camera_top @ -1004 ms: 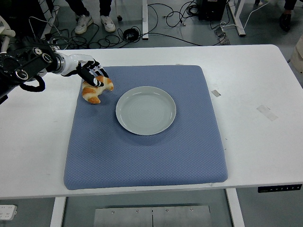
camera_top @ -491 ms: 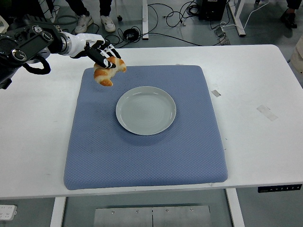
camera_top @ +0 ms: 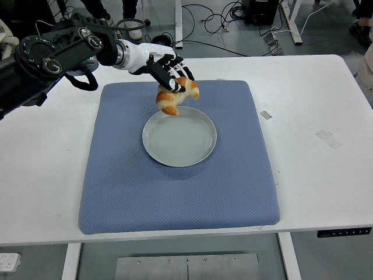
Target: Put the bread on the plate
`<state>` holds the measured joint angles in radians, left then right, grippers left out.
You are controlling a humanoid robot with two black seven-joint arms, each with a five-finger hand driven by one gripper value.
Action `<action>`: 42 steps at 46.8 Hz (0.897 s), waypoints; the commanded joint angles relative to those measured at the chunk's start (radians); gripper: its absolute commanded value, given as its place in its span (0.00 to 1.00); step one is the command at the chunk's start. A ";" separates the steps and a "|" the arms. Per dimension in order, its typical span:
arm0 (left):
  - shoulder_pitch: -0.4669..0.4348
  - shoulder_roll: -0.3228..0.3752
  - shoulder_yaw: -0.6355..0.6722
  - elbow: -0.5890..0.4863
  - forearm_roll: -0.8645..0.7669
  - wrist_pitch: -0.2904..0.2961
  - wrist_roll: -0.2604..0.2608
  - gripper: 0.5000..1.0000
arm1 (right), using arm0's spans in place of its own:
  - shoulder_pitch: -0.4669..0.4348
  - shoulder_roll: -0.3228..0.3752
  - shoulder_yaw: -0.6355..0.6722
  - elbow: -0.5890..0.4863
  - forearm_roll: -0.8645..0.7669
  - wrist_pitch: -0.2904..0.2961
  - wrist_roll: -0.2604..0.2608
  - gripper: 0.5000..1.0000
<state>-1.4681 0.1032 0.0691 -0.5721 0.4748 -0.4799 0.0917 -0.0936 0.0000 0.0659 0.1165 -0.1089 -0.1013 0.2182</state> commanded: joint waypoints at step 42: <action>0.144 -0.011 0.011 0.000 0.015 0.032 -0.003 0.33 | 0.000 0.000 0.000 -0.001 0.000 0.000 0.000 1.00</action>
<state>-1.3227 0.0919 0.0799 -0.5723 0.4895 -0.4492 0.0891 -0.0936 0.0000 0.0659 0.1151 -0.1090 -0.1011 0.2186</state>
